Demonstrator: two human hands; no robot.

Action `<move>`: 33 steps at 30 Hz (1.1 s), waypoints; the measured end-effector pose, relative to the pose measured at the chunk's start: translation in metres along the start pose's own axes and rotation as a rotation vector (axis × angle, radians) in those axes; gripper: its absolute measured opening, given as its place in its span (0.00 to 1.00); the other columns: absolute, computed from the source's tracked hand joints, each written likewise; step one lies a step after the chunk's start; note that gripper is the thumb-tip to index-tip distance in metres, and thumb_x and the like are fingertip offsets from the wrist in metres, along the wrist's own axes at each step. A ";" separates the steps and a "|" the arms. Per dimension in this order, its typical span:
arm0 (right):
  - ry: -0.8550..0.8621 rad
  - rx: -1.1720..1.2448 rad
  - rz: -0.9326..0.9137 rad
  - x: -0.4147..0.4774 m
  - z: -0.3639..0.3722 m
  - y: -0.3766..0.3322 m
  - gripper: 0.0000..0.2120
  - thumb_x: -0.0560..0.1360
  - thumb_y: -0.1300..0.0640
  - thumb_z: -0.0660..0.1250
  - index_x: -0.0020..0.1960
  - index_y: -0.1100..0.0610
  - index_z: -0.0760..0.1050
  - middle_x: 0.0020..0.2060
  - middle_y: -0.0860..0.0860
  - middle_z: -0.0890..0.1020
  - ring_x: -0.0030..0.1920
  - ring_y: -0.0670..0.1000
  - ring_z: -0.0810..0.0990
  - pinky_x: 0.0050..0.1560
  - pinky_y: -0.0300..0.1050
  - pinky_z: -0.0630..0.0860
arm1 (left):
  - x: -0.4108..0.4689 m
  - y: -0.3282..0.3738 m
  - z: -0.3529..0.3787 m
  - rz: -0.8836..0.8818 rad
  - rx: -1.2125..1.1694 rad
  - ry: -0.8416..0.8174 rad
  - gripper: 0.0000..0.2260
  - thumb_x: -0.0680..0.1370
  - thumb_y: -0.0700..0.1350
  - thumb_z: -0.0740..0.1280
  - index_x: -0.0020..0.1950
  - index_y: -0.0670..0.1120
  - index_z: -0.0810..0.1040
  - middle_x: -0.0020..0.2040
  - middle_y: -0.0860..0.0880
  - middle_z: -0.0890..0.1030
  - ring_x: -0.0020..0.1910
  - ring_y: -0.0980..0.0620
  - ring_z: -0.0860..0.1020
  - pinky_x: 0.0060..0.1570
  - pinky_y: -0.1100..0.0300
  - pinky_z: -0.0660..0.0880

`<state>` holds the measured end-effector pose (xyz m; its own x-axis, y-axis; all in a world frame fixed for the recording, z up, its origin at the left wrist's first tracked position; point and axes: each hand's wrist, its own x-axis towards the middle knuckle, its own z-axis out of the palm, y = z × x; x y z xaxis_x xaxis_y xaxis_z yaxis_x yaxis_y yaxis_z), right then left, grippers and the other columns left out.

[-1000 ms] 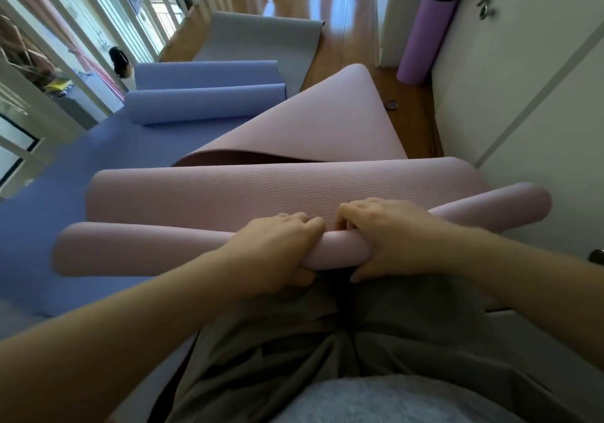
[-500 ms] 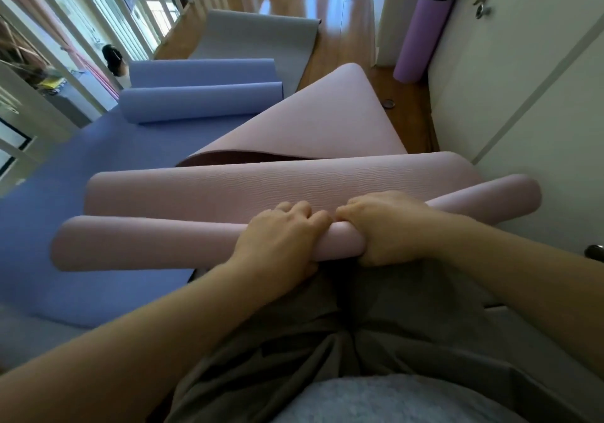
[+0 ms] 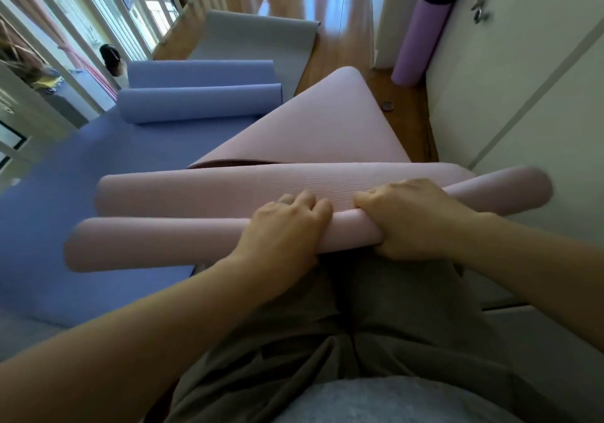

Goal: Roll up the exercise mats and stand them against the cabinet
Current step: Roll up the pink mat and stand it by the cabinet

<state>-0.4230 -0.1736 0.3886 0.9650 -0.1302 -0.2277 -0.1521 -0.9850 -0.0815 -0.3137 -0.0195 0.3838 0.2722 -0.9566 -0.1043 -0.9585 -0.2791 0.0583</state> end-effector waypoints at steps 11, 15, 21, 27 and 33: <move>0.118 0.006 -0.034 -0.032 0.032 -0.017 0.27 0.59 0.40 0.76 0.51 0.50 0.73 0.46 0.48 0.76 0.43 0.48 0.75 0.41 0.42 0.72 | -0.010 0.008 0.006 0.023 -0.086 -0.225 0.18 0.74 0.49 0.68 0.62 0.50 0.68 0.57 0.48 0.72 0.56 0.46 0.73 0.44 0.55 0.68; 0.240 -0.042 -0.053 -0.030 0.041 -0.025 0.25 0.57 0.44 0.78 0.49 0.51 0.74 0.43 0.49 0.78 0.41 0.50 0.76 0.40 0.45 0.72 | -0.002 0.005 0.006 0.075 -0.103 -0.347 0.20 0.73 0.52 0.69 0.61 0.51 0.69 0.55 0.49 0.73 0.53 0.47 0.75 0.47 0.54 0.72; -0.229 0.240 0.012 -0.003 0.013 -0.011 0.23 0.68 0.44 0.72 0.60 0.45 0.69 0.51 0.42 0.74 0.50 0.44 0.72 0.49 0.41 0.72 | 0.005 -0.006 -0.006 0.065 -0.166 -0.344 0.20 0.71 0.56 0.70 0.60 0.55 0.70 0.53 0.55 0.71 0.51 0.54 0.71 0.47 0.60 0.68; -0.220 0.192 0.028 -0.002 0.013 -0.013 0.26 0.68 0.45 0.73 0.63 0.46 0.69 0.56 0.43 0.75 0.55 0.46 0.72 0.56 0.44 0.72 | 0.004 0.004 0.009 0.059 -0.067 -0.168 0.21 0.74 0.53 0.68 0.65 0.52 0.68 0.58 0.51 0.74 0.55 0.50 0.75 0.44 0.59 0.67; 0.289 0.029 0.023 -0.008 0.036 -0.029 0.21 0.63 0.51 0.77 0.52 0.53 0.76 0.45 0.50 0.80 0.43 0.50 0.77 0.41 0.44 0.72 | 0.025 -0.008 -0.009 0.086 -0.177 -0.486 0.25 0.70 0.53 0.73 0.65 0.54 0.72 0.55 0.52 0.79 0.51 0.50 0.77 0.52 0.53 0.75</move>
<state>-0.4343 -0.1404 0.3583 0.9815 -0.1830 0.0558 -0.1763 -0.9784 -0.1081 -0.2980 -0.0422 0.3901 0.0815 -0.8391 -0.5379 -0.9351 -0.2511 0.2500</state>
